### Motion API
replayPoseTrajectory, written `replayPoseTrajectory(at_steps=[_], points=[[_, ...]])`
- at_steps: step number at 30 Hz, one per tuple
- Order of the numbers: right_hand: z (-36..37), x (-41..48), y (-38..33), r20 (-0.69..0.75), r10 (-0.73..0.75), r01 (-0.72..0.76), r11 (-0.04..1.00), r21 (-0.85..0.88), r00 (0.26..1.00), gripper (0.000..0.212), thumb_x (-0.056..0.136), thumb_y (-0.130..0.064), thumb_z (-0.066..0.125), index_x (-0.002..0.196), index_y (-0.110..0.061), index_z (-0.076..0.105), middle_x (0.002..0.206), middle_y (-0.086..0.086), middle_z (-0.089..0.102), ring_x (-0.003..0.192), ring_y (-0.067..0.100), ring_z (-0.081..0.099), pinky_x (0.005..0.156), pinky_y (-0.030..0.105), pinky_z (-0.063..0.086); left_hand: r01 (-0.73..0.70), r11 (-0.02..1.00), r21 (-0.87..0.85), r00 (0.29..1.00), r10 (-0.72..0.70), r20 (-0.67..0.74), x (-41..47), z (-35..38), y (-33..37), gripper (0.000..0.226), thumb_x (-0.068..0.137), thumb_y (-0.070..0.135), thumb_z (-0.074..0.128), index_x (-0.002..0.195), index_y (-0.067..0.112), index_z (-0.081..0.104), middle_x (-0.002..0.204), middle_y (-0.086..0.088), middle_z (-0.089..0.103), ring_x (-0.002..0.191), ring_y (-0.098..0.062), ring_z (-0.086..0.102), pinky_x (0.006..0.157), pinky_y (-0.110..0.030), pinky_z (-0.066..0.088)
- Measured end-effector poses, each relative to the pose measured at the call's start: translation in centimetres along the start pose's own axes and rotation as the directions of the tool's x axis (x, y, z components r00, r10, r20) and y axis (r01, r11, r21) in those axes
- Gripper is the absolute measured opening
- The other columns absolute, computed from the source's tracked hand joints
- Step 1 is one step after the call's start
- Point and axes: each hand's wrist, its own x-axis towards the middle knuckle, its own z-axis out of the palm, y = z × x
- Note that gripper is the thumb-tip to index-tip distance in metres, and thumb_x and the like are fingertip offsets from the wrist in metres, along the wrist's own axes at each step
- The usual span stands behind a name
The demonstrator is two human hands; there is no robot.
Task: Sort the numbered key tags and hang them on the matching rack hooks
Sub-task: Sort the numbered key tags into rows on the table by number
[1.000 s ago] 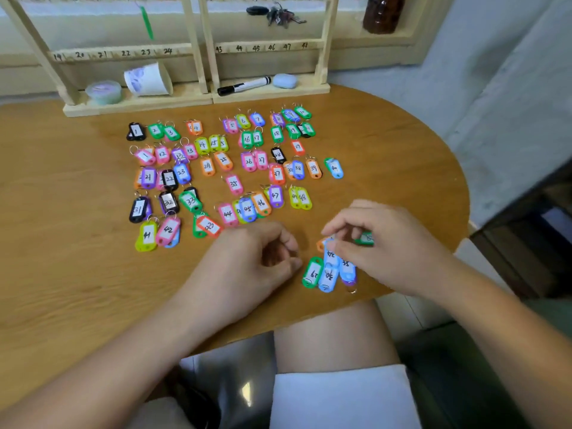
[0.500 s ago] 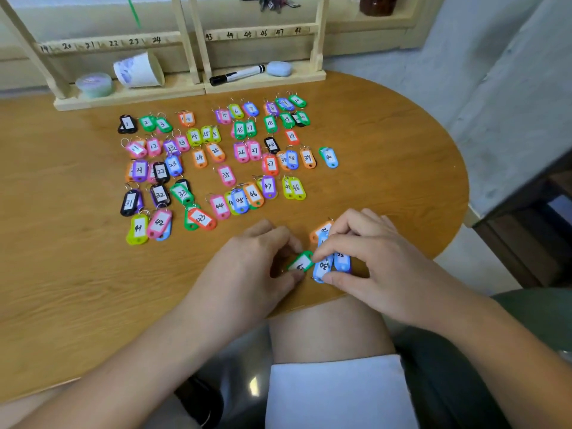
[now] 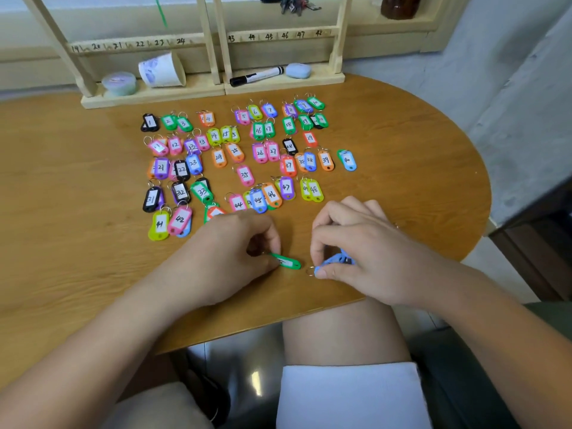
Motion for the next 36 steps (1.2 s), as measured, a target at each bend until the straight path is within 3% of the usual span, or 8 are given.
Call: replayPoseTrajectory(at_steps=[4, 6, 9, 15, 23, 28, 32, 36], points=[[-0.3, 1.8, -0.3, -0.075, 0.115, -0.089, 0.952, 0.292, 0.991, 0.016, 0.09, -0.031, 0.083, 0.087, -0.031, 0.068, 0.088, -0.016, 0.067, 0.091, 0.005, 0.059, 0.088, 0.029, 0.043, 0.015, 0.987, -0.163, 1.0, -0.015, -0.002, 0.7, -2.0, -1.1, 0.01, 0.092, 0.027, 0.082, 0.092, 0.026, 0.072, 0.087, 0.01, 0.075, 0.077, -0.008, 0.068, 0.073, -0.025, 0.055], [-0.2, 2.8, -0.6, -0.117, 0.236, -0.119, 0.786, 0.607, 0.965, 0.013, 0.089, -0.017, 0.085, 0.089, -0.02, 0.073, 0.084, -0.004, 0.073, 0.077, 0.005, 0.064, 0.074, 0.023, 0.051, 0.004, 0.958, -0.288, 1.0, -0.004, 0.0, 1.4, -3.0, -1.6, 0.01, 0.093, 0.021, 0.081, 0.096, 0.023, 0.072, 0.087, 0.004, 0.076, 0.081, -0.023, 0.07, 0.081, -0.041, 0.058], [0.3, 4.0, -0.7, -0.178, 0.394, -0.1, 0.591, 0.801, 0.902, 0.013, 0.087, -0.01, 0.086, 0.095, -0.01, 0.077, 0.085, 0.006, 0.077, 0.077, 0.012, 0.069, 0.072, 0.027, 0.059, -0.029, 0.884, -0.466, 0.999, 0.008, -0.047, 2.3, -4.1, -2.0, 0.012, 0.092, 0.015, 0.076, 0.101, 0.023, 0.078, 0.093, -0.011, 0.076, 0.083, -0.032, 0.069, 0.084, -0.044, 0.056], [1.7, 5.8, -0.9, -0.19, 0.486, -0.085, 0.488, 0.869, 0.853, 0.009, 0.092, -0.011, 0.081, 0.101, -0.012, 0.078, 0.088, 0.005, 0.079, 0.078, 0.015, 0.072, 0.066, 0.023, 0.053, 0.041, 0.718, -0.694, 0.988, -0.132, -0.078, 2.7, -3.6, -2.7, 0.041, 0.102, -0.003, 0.055, 0.112, 0.024, 0.084, 0.088, -0.004, 0.077, 0.079, -0.015, 0.07, 0.078, -0.027, 0.058], [2.2, 6.8, -1.0, -0.194, 0.503, -0.062, 0.448, 0.892, 0.842, 0.008, 0.093, -0.01, 0.079, 0.098, -0.016, 0.08, 0.087, 0.004, 0.078, 0.075, 0.018, 0.07, 0.069, 0.025, 0.057, 0.006, 0.617, -0.787, 0.982, -0.152, -0.112, 2.3, -4.1, -3.4, 0.027, 0.099, -0.004, 0.065, 0.125, 0.005, 0.065, 0.088, -0.025, 0.066, 0.08, -0.032, 0.079, 0.062, -0.029, 0.059], [1.9, 6.9, -1.0, -0.206, 0.5, -0.055, 0.459, 0.887, 0.841, 0.009, 0.093, -0.01, 0.079, 0.099, -0.015, 0.08, 0.086, 0.005, 0.078, 0.075, 0.02, 0.071, 0.071, 0.028, 0.058, -0.01, 0.634, -0.773, 0.975, -0.165, -0.147, 2.4, -4.1, -3.5, 0.013, 0.098, -0.003, 0.067, 0.11, -0.006, 0.061, 0.09, -0.039, 0.066, 0.068, -0.025, 0.071, 0.061, -0.034, 0.052], [1.8, 7.1, -1.0, -0.218, 0.49, -0.049, 0.476, 0.878, 0.844, 0.009, 0.093, -0.009, 0.079, 0.101, -0.013, 0.079, 0.086, 0.006, 0.078, 0.076, 0.019, 0.072, 0.07, 0.027, 0.058, -0.035, 0.67, -0.742, 0.975, -0.139, -0.172, 2.5, -4.1, -3.8, 0.007, 0.097, -0.003, 0.068, 0.104, -0.002, 0.069, 0.079, -0.016, 0.069, 0.065, -0.021, 0.067, 0.058, -0.029, 0.052], [1.5, 7.0, -0.5, -0.259, 0.48, -0.04, 0.527, 0.849, 0.838, 0.009, 0.093, -0.009, 0.079, 0.1, -0.014, 0.08, 0.086, 0.006, 0.078, 0.077, 0.018, 0.073, 0.068, 0.025, 0.058, -0.04, 0.69, -0.722, 0.966, -0.158, -0.204, 2.5, -4.2, -4.2, 0.01, 0.098, -0.004, 0.067, 0.104, 0.001, 0.074, 0.079, -0.012, 0.069, 0.064, -0.019, 0.068, 0.059, -0.027, 0.054]])
